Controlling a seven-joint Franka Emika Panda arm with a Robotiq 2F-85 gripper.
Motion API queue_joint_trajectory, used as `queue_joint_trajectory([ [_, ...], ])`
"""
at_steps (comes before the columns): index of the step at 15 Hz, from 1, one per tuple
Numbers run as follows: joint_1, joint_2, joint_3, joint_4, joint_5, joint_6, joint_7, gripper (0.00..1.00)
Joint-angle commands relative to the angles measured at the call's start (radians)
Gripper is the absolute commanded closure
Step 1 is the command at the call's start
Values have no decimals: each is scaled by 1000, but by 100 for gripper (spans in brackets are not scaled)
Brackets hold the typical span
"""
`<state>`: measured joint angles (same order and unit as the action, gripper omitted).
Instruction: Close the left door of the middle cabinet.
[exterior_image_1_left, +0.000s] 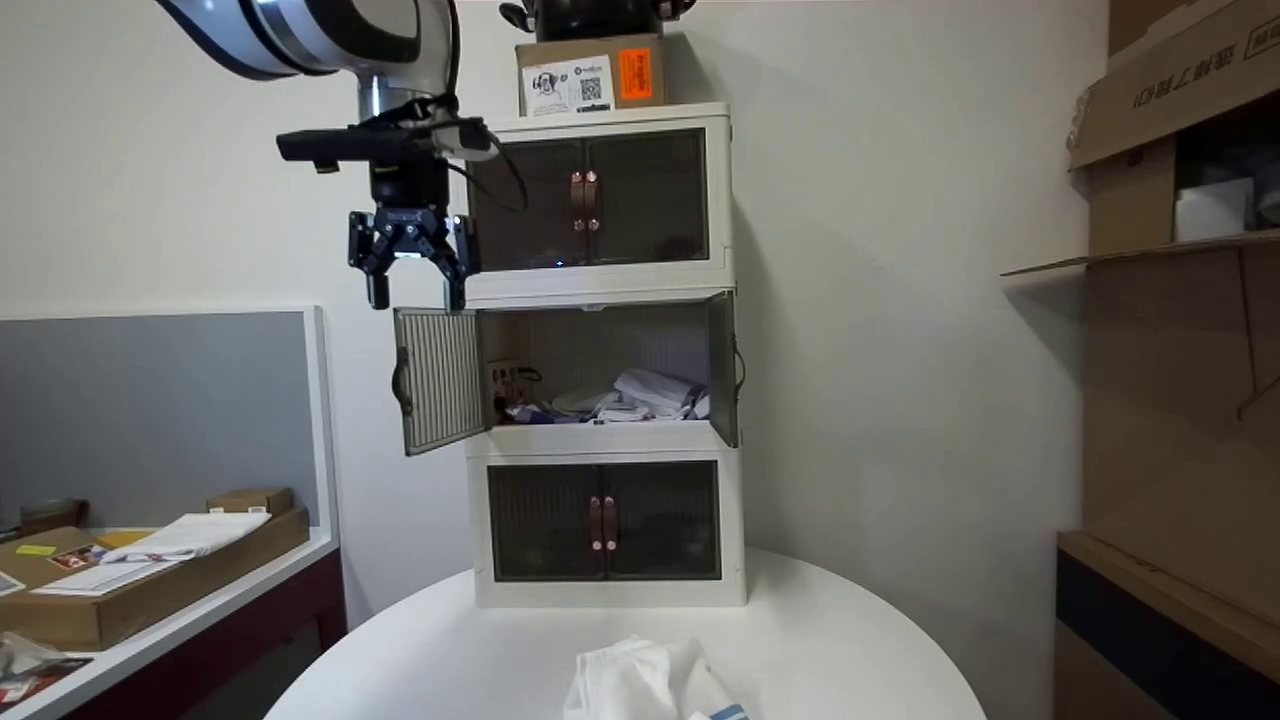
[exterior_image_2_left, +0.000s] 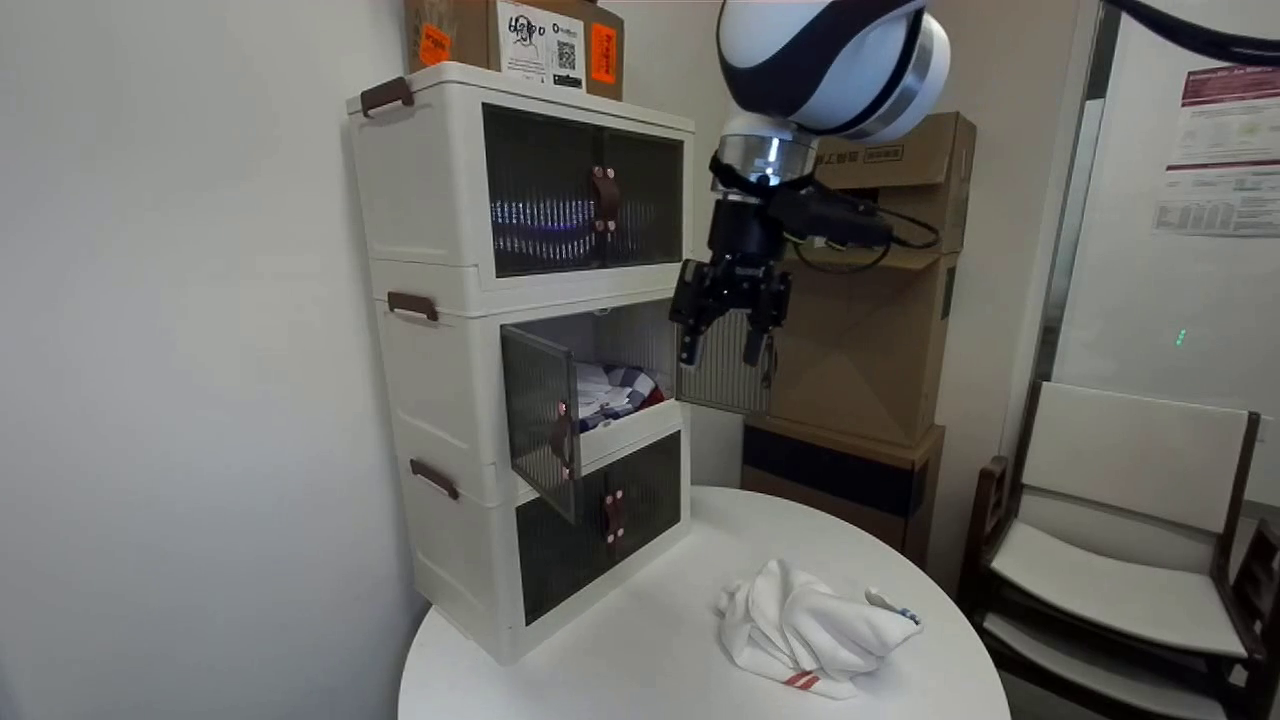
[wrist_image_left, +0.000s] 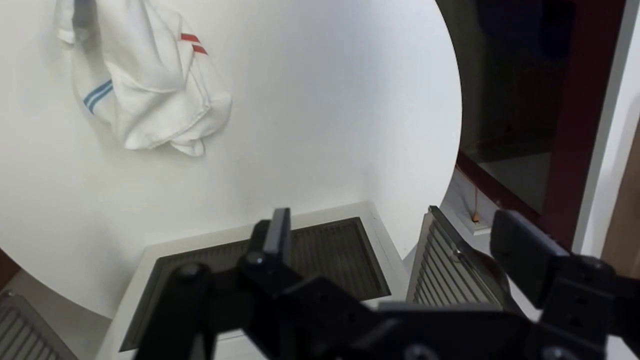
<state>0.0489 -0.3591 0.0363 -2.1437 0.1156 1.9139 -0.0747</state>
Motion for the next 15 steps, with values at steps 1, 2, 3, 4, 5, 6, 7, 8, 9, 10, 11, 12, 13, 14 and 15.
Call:
queue_joint_trajectory([
  [1, 25, 105, 26, 96, 23, 19, 46, 0],
  [2, 33, 130, 34, 121, 32, 11, 54, 0],
  [3, 38, 151, 41, 143, 37, 5, 60, 0],
  [4, 44, 172, 50, 167, 43, 4, 70, 0],
  [5, 49, 192, 59, 190, 45, 4, 83, 0],
  [6, 54, 212, 70, 213, 45, 6, 104, 0],
  [7, 58, 228, 77, 231, 43, 11, 119, 0],
  [8, 62, 240, 86, 243, 36, 25, 142, 0],
  [9, 64, 248, 95, 248, 26, 49, 168, 0],
  [10, 66, 257, 102, 254, 16, 67, 188, 0],
  [11, 67, 261, 109, 249, -1, 96, 203, 0],
  [12, 67, 263, 114, 239, -27, 131, 216, 0],
  [13, 64, 262, 120, 216, -80, 176, 225, 0],
  [14, 61, 263, 122, 199, -134, 213, 231, 0],
  [15, 56, 263, 120, 177, -195, 246, 240, 0],
])
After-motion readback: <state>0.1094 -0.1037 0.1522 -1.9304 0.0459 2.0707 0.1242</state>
